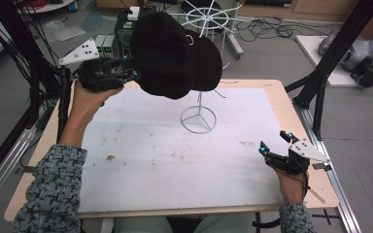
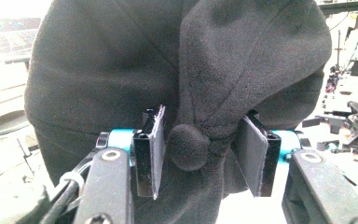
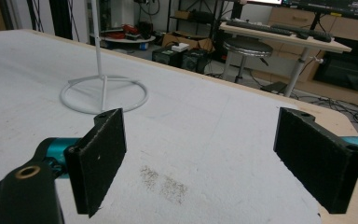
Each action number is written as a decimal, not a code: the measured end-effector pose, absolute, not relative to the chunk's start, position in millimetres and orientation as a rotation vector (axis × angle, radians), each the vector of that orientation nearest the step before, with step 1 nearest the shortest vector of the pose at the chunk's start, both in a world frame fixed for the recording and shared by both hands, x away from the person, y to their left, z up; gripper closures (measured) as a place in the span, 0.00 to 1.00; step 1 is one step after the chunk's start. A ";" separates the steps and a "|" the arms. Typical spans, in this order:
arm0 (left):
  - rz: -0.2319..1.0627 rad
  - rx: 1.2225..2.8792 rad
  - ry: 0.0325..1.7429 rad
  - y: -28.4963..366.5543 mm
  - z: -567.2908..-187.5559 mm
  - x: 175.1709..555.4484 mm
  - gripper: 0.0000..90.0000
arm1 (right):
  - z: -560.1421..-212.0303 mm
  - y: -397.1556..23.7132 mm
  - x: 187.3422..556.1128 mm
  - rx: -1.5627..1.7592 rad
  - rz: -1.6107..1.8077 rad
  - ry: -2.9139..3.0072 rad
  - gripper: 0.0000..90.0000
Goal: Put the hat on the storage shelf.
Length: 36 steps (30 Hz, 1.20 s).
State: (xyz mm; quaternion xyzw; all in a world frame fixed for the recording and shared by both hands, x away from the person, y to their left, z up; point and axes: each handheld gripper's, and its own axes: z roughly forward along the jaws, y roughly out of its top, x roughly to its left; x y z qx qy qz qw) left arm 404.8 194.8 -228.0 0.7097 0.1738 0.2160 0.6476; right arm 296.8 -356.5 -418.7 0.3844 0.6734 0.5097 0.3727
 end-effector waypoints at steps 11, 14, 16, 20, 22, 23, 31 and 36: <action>0.496 1.606 0.411 199.8 -233.9 403.5 0.55 | -418.7 -356.4 296.8 0.984 1.310 1.718 0.18; 0.495 1.607 0.412 201.1 -234.8 402.8 0.54 | -418.6 -356.4 296.8 0.985 1.305 1.724 0.18; 0.498 1.609 0.413 201.6 -235.0 402.3 0.53 | -418.7 -356.0 296.8 0.987 1.303 1.726 0.18; 0.503 1.606 0.411 202.1 -235.1 401.1 0.49 | -418.4 -355.6 296.8 0.985 1.309 1.722 0.18; 0.503 1.605 0.410 202.8 -235.4 400.2 0.47 | -418.4 -355.9 296.9 0.986 1.308 1.724 0.18; 0.506 1.602 0.414 203.4 -235.5 399.3 0.47 | -418.4 -355.9 296.9 0.984 1.309 1.723 0.18; 0.507 1.575 0.437 214.9 -236.1 392.0 0.43 | -418.1 -355.9 298.3 0.982 1.312 1.713 0.18; 0.526 1.562 0.461 226.3 -238.0 385.1 0.41 | -419.2 -354.7 303.0 1.002 1.322 1.718 0.18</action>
